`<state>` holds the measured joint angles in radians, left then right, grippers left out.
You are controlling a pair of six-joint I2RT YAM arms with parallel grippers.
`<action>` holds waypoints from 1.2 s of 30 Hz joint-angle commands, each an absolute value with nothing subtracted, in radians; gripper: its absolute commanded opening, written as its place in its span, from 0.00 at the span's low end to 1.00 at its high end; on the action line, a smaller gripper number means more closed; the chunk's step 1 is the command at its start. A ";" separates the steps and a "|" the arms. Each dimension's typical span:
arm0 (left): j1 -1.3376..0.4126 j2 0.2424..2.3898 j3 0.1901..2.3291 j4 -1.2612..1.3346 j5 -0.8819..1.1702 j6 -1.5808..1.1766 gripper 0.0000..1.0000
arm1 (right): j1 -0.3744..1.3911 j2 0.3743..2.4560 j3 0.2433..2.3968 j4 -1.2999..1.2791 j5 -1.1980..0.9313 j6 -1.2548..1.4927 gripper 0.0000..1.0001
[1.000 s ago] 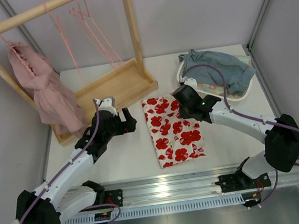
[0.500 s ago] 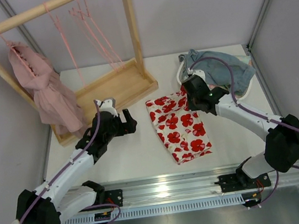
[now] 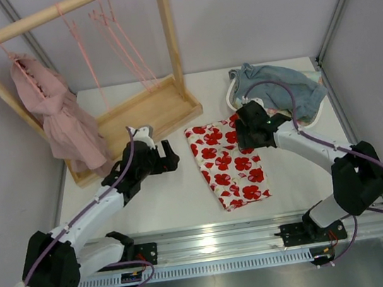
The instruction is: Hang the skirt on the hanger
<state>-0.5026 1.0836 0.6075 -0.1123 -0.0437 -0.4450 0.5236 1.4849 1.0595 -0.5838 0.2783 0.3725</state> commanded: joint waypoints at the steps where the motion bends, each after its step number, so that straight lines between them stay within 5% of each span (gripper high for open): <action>1: -0.527 1.124 0.641 -0.019 -0.008 -0.466 0.99 | 0.543 1.433 1.062 -0.632 0.279 0.368 0.74; 9: -0.584 1.434 0.819 0.084 -0.103 -0.554 0.99 | 0.641 1.286 0.959 -0.621 0.207 0.423 0.66; 20: -0.667 1.716 0.966 0.089 -0.215 -0.681 0.97 | 0.652 1.336 0.732 -0.502 0.229 0.537 0.59; 31: -0.690 1.781 0.931 0.126 -0.248 -0.720 0.67 | 0.725 1.399 0.683 -0.460 0.224 0.603 0.41; 36: -0.689 1.747 0.897 0.089 -0.294 -0.698 0.66 | 0.836 1.405 0.689 -0.420 0.209 0.715 0.38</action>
<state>-0.6853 1.7748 0.9211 0.0906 -0.2382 -0.7063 0.7799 1.3952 0.6956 -0.4652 0.2344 0.6170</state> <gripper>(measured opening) 0.658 0.389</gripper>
